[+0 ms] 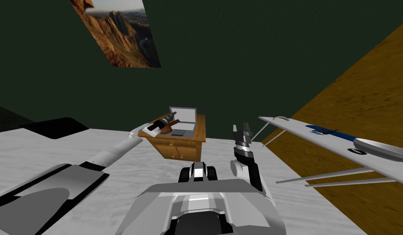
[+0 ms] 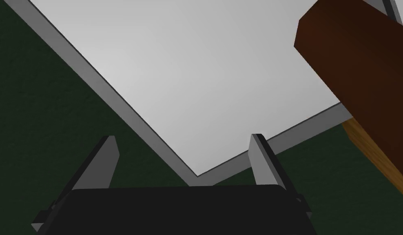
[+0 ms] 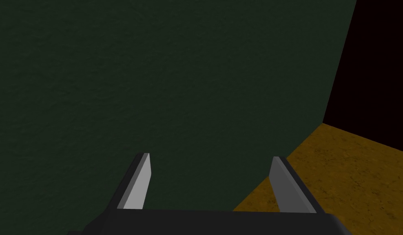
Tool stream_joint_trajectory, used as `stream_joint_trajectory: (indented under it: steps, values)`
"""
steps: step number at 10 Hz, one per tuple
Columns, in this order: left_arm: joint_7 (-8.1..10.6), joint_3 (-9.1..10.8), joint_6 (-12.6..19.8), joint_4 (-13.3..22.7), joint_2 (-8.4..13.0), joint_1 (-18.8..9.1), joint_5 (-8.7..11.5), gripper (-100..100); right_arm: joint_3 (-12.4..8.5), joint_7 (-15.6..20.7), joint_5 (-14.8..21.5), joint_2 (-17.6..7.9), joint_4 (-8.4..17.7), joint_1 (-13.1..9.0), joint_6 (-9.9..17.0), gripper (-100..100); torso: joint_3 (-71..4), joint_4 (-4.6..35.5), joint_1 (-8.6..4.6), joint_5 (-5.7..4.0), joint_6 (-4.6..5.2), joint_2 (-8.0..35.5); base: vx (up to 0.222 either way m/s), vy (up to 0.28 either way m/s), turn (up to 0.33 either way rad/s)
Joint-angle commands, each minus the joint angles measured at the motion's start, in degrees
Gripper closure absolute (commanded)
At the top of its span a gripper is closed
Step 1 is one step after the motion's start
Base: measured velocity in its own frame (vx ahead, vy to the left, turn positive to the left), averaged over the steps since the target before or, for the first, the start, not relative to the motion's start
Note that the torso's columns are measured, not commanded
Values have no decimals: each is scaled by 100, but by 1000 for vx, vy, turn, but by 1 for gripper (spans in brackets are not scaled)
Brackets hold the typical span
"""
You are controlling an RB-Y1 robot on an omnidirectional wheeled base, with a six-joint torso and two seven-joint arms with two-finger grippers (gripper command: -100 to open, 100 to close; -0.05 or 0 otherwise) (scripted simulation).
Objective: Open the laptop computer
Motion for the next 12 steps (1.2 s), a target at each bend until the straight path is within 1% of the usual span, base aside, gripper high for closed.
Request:
stream_joint_trajectory:
  steps: [1, 5, 6, 7, 8, 9, 10, 11, 12]
  values:
    - [93, -151, 272, 351, 461, -392, 124, -100, 0, 0, 0, 0, 0, 0, 0, 0, 1, 2, -1, -2, 0, 3, 56, 32, -64]
    - [178, -307, 529, 724, 958, -799, 246, -100, 0, 0, 0, 0, 0, 0, 0, 0, 3, 2, -4, -2, -1, 5, 43, 19, -53]
    - [184, -320, 549, 751, 1001, -831, 255, -100, 0, 0, 0, 0, 0, 0, 0, 0, 1, 1, -3, -1, 1, 2, 31, 15, -36]
    - [168, -296, 514, 724, 943, -789, 236, -100, 0, 0, 0, 0, 0, 0, 0, 0, 2, 2, -1, -1, 0, 4, 13, 8, -3]
    - [172, -294, 533, 720, 953, -793, 239, -100, 0, 0, 0, 0, 0, -1, 0, 0, 5, 2, -3, -1, 0, 7, 0, 0, 0]
    - [171, -294, 531, 721, 952, -793, 238, 100, 0, 0, 0, 0, 0, -1, 0, 0, 5, 3, -4, -2, 0, 8, 0, 0, 0]
    - [13, -54, 245, 917, 666, -784, 49, 100, 0, 0, 0, 0, 0, -1, 0, 0, 4, 2, -3, -2, 0, 6, -16, 8, 52]
    - [13, -54, 219, 917, 640, -784, 49, 100, 0, 0, 0, 0, 0, -1, 0, 0, 4, 2, 1, 0, -1, 7, -24, 3, 30]
    - [-146, 187, -13, 1113, 402, -776, -141, 100, 0, 0, 0, 0, 0, -1, 0, 0, 4, 3, 0, -1, 0, 7, -39, 4, 47]
